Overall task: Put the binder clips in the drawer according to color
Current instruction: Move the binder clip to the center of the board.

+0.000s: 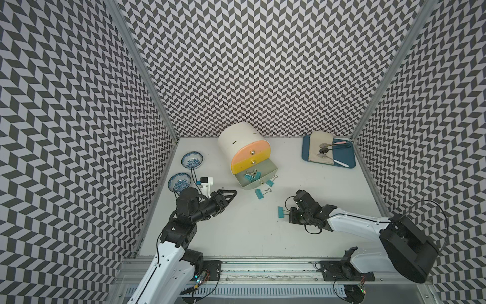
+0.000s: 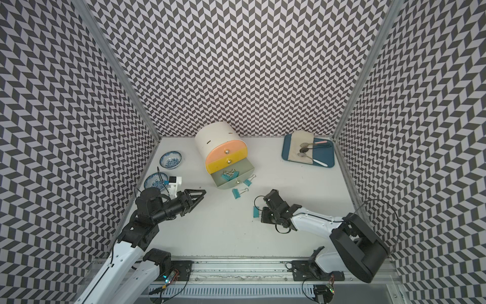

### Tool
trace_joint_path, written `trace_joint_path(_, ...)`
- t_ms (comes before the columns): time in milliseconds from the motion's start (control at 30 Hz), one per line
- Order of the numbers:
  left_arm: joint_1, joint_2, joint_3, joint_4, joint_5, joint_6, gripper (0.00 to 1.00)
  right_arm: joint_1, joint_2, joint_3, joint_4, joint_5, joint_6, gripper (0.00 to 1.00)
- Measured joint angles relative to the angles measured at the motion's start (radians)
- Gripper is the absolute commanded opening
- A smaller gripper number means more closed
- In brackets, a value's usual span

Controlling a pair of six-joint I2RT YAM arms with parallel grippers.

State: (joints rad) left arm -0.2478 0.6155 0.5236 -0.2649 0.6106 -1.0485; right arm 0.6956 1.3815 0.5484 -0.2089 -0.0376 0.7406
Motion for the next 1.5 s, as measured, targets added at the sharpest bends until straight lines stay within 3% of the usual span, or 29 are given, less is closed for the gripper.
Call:
trace_joint_path(267, 0.000, 0.022, -0.004, 0.001, 0.000, 0.000, 0.47, -0.063, 0.109, 0.099, 0.002, 0.023, -0.041, 0.01)
trace_joint_path(667, 0.000, 0.064, -0.005, 0.003, 0.000, 0.003, 0.47, -0.072, 0.286, 0.281, 0.008, -0.010, -0.117, 0.01)
trace_joint_path(1100, 0.013, 0.065, -0.005, 0.008, 0.006, 0.011, 0.47, -0.072, 0.318, 0.312, 0.019, -0.120, -0.177, 0.08)
trace_joint_path(1300, 0.015, 0.065, -0.004, 0.006, 0.015, 0.023, 0.47, -0.071, 0.247, 0.304, -0.011, -0.114, -0.196, 0.27)
trace_joint_path(1500, 0.019, 0.053, -0.003, -0.008, 0.024, 0.037, 0.47, -0.041, 0.159, 0.328, -0.068, -0.080, -0.216, 0.59)
